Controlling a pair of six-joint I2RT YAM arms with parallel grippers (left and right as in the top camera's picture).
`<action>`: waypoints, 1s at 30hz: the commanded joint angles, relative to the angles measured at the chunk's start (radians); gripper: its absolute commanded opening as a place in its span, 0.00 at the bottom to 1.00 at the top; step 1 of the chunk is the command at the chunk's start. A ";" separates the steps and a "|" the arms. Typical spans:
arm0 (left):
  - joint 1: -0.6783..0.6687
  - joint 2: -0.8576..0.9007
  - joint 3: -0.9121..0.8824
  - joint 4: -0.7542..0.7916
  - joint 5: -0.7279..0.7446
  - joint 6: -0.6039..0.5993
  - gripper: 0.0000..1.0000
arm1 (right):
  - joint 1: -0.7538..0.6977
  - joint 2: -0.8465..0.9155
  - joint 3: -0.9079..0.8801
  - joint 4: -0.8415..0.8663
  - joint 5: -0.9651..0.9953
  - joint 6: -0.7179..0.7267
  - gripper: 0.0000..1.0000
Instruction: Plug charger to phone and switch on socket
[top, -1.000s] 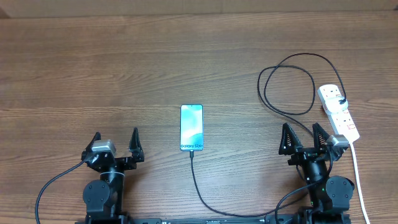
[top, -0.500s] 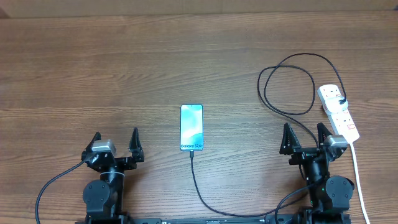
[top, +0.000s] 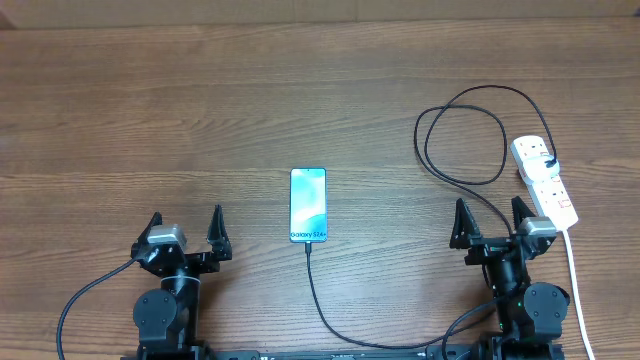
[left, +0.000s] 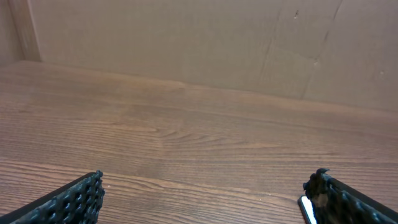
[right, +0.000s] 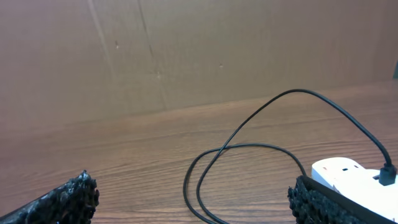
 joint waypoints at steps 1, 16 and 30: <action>0.006 -0.012 -0.010 0.005 0.008 0.022 1.00 | 0.007 -0.010 -0.011 0.002 0.013 -0.069 1.00; 0.006 -0.012 -0.010 0.005 0.008 0.022 0.99 | 0.036 -0.010 -0.011 0.000 0.017 -0.153 1.00; 0.006 -0.012 -0.010 0.005 0.008 0.022 0.99 | 0.036 -0.010 -0.011 0.004 0.013 -0.154 1.00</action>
